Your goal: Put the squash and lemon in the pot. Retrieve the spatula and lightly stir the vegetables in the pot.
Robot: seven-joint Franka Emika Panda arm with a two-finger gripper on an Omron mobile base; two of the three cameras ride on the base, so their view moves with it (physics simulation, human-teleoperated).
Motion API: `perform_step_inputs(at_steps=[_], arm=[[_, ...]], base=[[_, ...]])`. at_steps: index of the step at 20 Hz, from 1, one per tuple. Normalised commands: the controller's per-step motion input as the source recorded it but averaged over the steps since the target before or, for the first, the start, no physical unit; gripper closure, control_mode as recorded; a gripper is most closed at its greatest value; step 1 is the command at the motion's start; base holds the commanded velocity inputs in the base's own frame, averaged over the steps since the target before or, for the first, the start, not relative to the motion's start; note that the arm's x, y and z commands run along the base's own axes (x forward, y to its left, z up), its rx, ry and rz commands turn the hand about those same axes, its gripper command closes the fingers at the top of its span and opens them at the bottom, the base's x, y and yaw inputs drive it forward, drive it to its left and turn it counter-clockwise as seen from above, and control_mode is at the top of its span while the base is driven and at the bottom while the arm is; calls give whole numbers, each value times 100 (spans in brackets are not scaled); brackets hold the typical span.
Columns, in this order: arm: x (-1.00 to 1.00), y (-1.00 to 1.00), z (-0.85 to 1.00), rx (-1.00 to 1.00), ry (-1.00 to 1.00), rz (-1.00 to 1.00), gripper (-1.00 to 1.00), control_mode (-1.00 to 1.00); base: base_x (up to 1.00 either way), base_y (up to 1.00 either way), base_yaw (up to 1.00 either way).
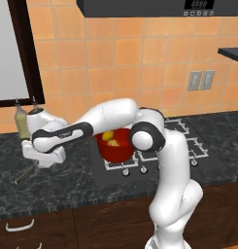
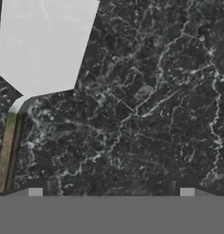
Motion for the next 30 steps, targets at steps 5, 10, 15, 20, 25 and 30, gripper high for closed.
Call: perform_step_inputs(at_steps=[5, 10, 15, 20, 25, 30], arm=[[3, 26, 0, 0, 11, -5, -100, -100], [0, 27, -2, 0, 5, -4, -100, -100], [0, 18, -14, -8, 0, -3, -100, -100], [0, 14, -4, -3, 2, 0, -100, -100], [0, 24, -8, 0, 1, 0, -100, -100], [1, 24, -22, 0, 0, 0, -100, -100]], base=[[0, 0, 0], [0, 0, 0], [0, 0, 0], [0, 0, 0], [0, 0, 0], [0, 0, 0]])
